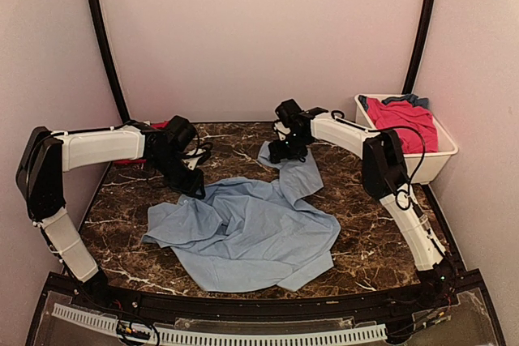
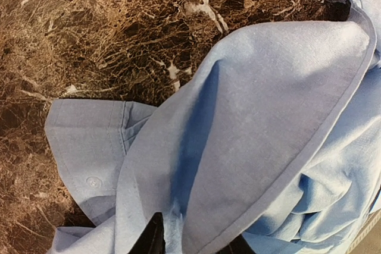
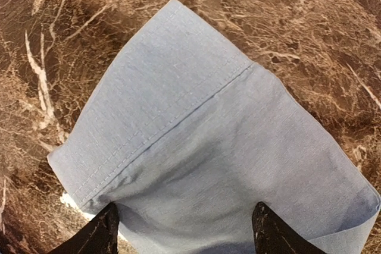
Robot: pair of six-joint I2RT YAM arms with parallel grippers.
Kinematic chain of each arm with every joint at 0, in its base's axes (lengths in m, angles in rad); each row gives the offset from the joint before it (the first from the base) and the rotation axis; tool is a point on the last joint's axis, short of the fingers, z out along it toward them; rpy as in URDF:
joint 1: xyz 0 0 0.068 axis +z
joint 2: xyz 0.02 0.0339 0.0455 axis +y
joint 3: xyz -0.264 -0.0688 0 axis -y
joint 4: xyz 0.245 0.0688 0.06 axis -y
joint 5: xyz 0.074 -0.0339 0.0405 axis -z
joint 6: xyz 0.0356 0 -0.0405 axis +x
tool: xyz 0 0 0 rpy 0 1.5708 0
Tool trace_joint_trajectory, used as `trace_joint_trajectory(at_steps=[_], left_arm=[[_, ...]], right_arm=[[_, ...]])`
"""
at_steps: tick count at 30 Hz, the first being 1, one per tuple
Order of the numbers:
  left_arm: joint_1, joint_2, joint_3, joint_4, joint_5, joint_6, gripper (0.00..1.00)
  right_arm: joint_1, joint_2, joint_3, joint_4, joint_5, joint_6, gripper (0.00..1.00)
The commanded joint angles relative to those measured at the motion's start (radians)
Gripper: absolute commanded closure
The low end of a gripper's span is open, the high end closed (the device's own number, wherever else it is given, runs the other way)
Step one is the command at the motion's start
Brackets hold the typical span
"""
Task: Fold and stack the mixed laundry pile
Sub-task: Adjust the crumpled shirt at the center of the board.
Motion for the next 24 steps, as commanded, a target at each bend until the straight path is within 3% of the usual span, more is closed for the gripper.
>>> trace_joint_trajectory(at_steps=[1, 7, 9, 12, 13, 14, 16, 24], left_arm=[[-0.005, -0.003, -0.007, -0.011, 0.005, 0.003, 0.72], [-0.005, -0.002, -0.005, -0.013, 0.004, 0.003, 0.72], [-0.005, -0.002, -0.007, -0.013, 0.010, 0.002, 0.72], [-0.005, 0.002, -0.004, -0.014, 0.013, 0.001, 0.72], [-0.005, 0.003, -0.003, -0.014, 0.014, 0.002, 0.72], [-0.005, 0.004, -0.003, -0.015, 0.013, 0.001, 0.72], [-0.005, 0.004, -0.006, -0.015, 0.016, -0.001, 0.72], [-0.005, 0.015, -0.001, -0.007, 0.038, -0.015, 0.73]], right_arm=[[0.004, -0.002, -0.119, -0.164, 0.118, -0.035, 0.28], [0.001, -0.065, -0.291, -0.171, 0.115, -0.058, 0.29], [0.001, -0.044, -0.276, -0.198, 0.126, -0.062, 0.33], [0.001, -0.022, -0.237, -0.207, 0.106, -0.084, 0.55], [0.001, -0.016, -0.224, -0.211, 0.097, -0.089, 0.65], [-0.003, -0.013, -0.217, -0.208, 0.085, -0.091, 0.82], [-0.009, -0.027, -0.211, -0.198, 0.054, -0.091, 1.00], [-0.006, -0.319, -0.266, -0.004, -0.086, -0.057, 1.00]])
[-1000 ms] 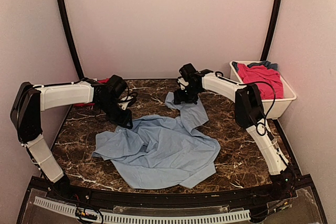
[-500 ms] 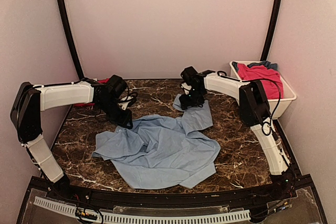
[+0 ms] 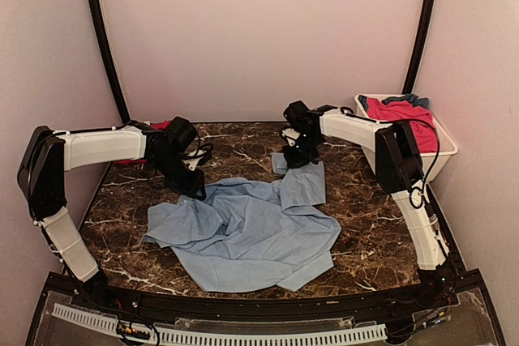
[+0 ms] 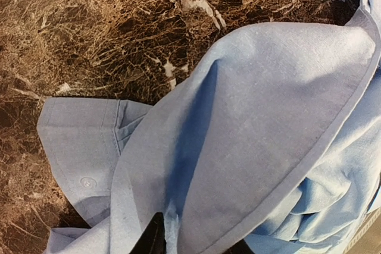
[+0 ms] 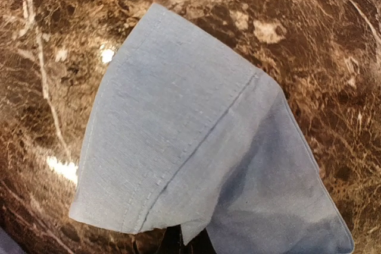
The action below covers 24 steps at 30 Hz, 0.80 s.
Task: Fold and stack the mixed laundry pile
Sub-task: Adjust the crumpled shirt at the center of the board.
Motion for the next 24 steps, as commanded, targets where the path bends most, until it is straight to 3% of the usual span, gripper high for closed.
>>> trace_joint_trajectory(at_steps=[1, 8, 14, 18, 24], left_arm=[[-0.005, 0.010, 0.001, -0.008, 0.027, -0.011, 0.74], [-0.002, 0.027, 0.020, -0.009, 0.034, -0.045, 0.78], [0.010, 0.045, 0.061, -0.004, 0.036, -0.081, 0.85], [0.046, 0.076, 0.099, 0.001, 0.081, -0.099, 0.93], [0.086, 0.124, 0.138, 0.010, 0.179, -0.100, 1.00]], right_arm=[[-0.004, -0.188, -0.016, 0.059, -0.108, 0.020, 1.00], [0.032, -0.322, 0.053, 0.073, -0.197, 0.030, 1.00], [0.153, -0.456, 0.028, 0.075, -0.196, -0.015, 1.00], [0.275, -0.574, -0.085, 0.105, -0.165, -0.039, 1.00], [0.428, -0.713, -0.403, 0.217, -0.204, -0.066, 1.00]])
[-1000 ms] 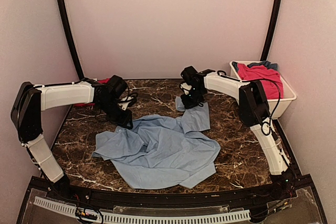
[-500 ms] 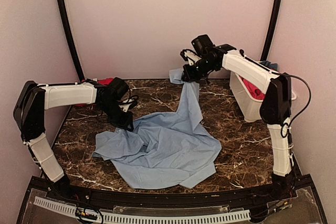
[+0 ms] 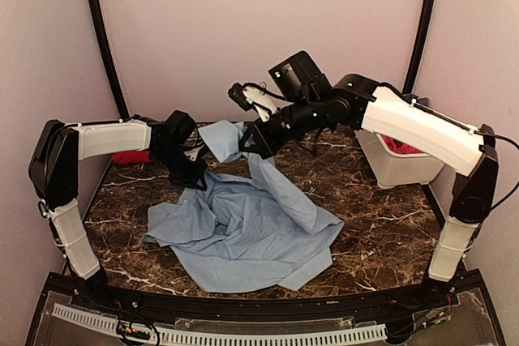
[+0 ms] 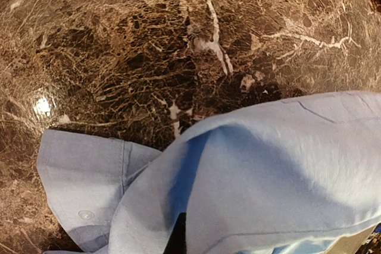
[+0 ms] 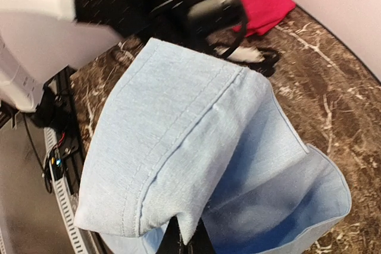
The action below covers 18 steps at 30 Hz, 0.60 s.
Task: Fold and stack the mixed laundry pile
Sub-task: Adjust the crumpled shirt at the center of the board.
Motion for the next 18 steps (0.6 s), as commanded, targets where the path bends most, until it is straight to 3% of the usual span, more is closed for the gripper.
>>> trace_joint_trajectory(at_steps=[1, 2, 3, 6, 9, 12, 18], left_arm=[[0.023, 0.027, 0.044, -0.004, 0.081, -0.001, 1.00], [0.025, 0.032, 0.047, -0.007, 0.088, 0.002, 1.00], [0.029, 0.035, 0.054, -0.009, 0.093, 0.008, 1.00], [0.036, 0.040, 0.068, -0.025, 0.094, 0.022, 1.00], [0.047, 0.040, 0.071, -0.033, 0.077, 0.027, 1.00], [0.062, 0.035, 0.058, -0.031, 0.070, 0.029, 0.99], [0.095, 0.026, 0.055, -0.027, 0.073, 0.030, 0.99]], right_arm=[[0.075, -0.074, -0.214, 0.114, -0.045, -0.029, 1.00], [0.095, -0.077, -0.266, 0.133, -0.086, -0.032, 0.99], [0.115, -0.077, -0.310, 0.148, -0.120, -0.032, 0.91], [0.172, -0.078, -0.407, 0.149, -0.152, -0.022, 0.51], [0.168, -0.162, -0.517, 0.167, -0.107, 0.021, 0.33], [0.129, -0.317, -0.657, 0.208, -0.079, 0.085, 0.28], [0.107, -0.463, -0.880, 0.202, 0.002, 0.123, 0.39]])
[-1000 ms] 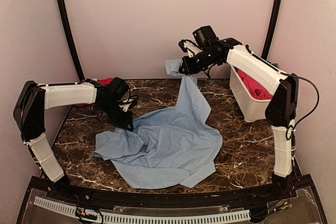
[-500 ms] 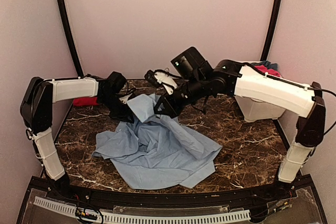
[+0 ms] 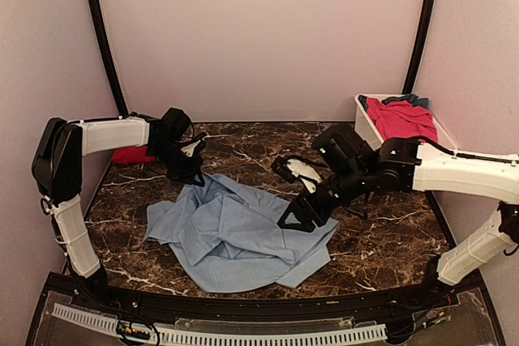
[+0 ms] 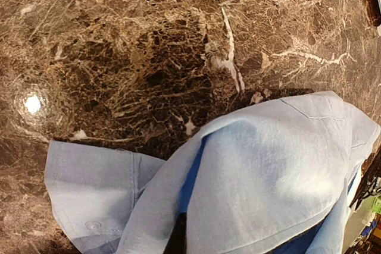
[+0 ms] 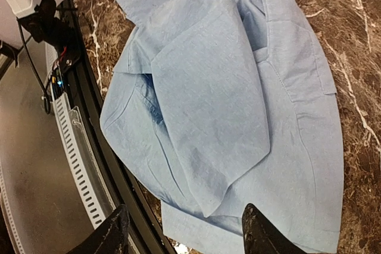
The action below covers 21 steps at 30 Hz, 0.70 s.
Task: Fold and stack the mixed laundry pile
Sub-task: Adjust the crumpled shirt at the center of the board, then pick up the crumpled shirt from the center of the board.
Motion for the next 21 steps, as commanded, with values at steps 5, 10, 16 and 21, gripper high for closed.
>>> trace_joint_trajectory(at_steps=[5, 10, 16, 21], left_arm=[[0.044, -0.027, 0.011, -0.015, 0.014, 0.015, 0.99], [0.044, -0.025, 0.008, -0.014, 0.023, 0.015, 0.98], [0.044, -0.034, 0.000, -0.011, 0.029, 0.018, 0.97], [0.045, -0.036, 0.005, -0.013, 0.028, 0.013, 0.96]], right_arm=[[0.006, -0.003, -0.186, 0.140, -0.006, 0.092, 0.41], [0.014, 0.131, -0.201, 0.231, -0.015, 0.113, 0.40], [0.016, 0.229, -0.192, 0.280, 0.016, 0.109, 0.40], [0.017, 0.296, -0.183, 0.303, 0.007, 0.100, 0.58]])
